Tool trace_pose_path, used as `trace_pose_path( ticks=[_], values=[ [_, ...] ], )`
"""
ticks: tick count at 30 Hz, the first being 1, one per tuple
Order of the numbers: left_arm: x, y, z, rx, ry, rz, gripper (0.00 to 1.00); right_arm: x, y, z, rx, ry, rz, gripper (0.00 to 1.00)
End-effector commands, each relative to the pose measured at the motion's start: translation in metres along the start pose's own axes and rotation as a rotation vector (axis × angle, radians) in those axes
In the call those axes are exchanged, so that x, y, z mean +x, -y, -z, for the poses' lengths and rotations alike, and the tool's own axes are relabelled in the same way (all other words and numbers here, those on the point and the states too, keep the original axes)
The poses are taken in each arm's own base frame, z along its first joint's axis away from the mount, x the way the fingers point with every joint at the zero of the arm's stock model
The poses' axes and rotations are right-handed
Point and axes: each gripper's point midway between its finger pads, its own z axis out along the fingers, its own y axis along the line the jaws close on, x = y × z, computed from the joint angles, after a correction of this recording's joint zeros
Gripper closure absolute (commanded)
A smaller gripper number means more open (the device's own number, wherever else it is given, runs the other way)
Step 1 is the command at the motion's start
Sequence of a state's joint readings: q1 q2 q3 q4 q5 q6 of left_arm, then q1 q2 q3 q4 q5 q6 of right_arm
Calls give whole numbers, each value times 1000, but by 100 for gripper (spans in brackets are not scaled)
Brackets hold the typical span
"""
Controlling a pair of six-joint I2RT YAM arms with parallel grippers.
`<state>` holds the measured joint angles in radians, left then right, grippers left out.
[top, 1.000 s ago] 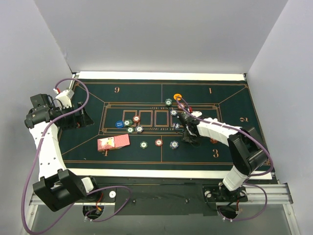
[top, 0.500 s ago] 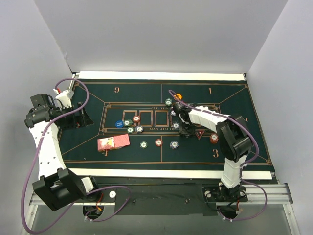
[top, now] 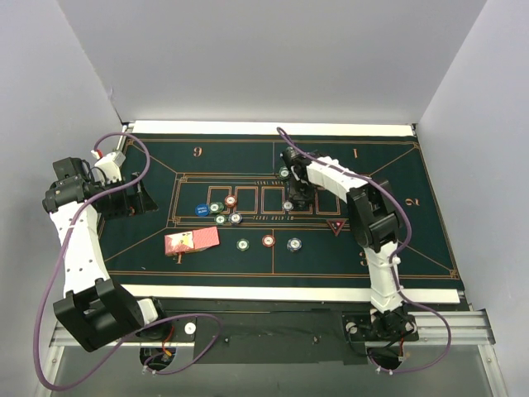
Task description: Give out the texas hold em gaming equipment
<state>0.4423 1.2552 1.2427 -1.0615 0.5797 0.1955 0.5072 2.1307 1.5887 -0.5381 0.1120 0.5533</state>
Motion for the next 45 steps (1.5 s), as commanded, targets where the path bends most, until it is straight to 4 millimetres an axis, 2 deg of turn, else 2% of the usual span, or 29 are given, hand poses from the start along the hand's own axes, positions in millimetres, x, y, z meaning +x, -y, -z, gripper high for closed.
trace_pose_path(
  ticks=[1,4,7,9,12,18,22,24,28,32,38,45],
  values=[
    [-20,-3,7,-16,59,-46,3,-39,-21,-24,-66,63,-35,69],
    [-21,-2,7,-17,58,-47,3,-58,-27,-18,-79,85,-35,69],
    [-21,-1,9,-17,59,-49,3,-67,-31,-17,-89,83,-38,69],
    [-21,-1,11,-19,61,-52,3,-68,-33,-8,-101,89,-39,68],
    [-20,0,12,-19,65,-56,3,-63,-31,12,-113,109,-30,65],
    [-14,1,10,-12,57,-53,3,-39,-27,52,-118,184,28,61],
    [-14,2,12,-11,61,-56,3,-21,-26,65,-120,205,50,60],
    [-15,4,13,-11,64,-59,3,-8,-29,63,-132,188,57,60],
    [-16,4,15,-11,67,-61,3,19,-33,43,-131,130,59,62],
    [-17,4,16,-12,67,-60,3,31,-35,23,-118,90,42,68],
    [-18,4,16,-12,67,-60,3,22,-40,9,-116,73,2,72],
    [-18,3,15,-19,67,-66,3,6,-31,-17,-87,59,-49,78]
  ],
)
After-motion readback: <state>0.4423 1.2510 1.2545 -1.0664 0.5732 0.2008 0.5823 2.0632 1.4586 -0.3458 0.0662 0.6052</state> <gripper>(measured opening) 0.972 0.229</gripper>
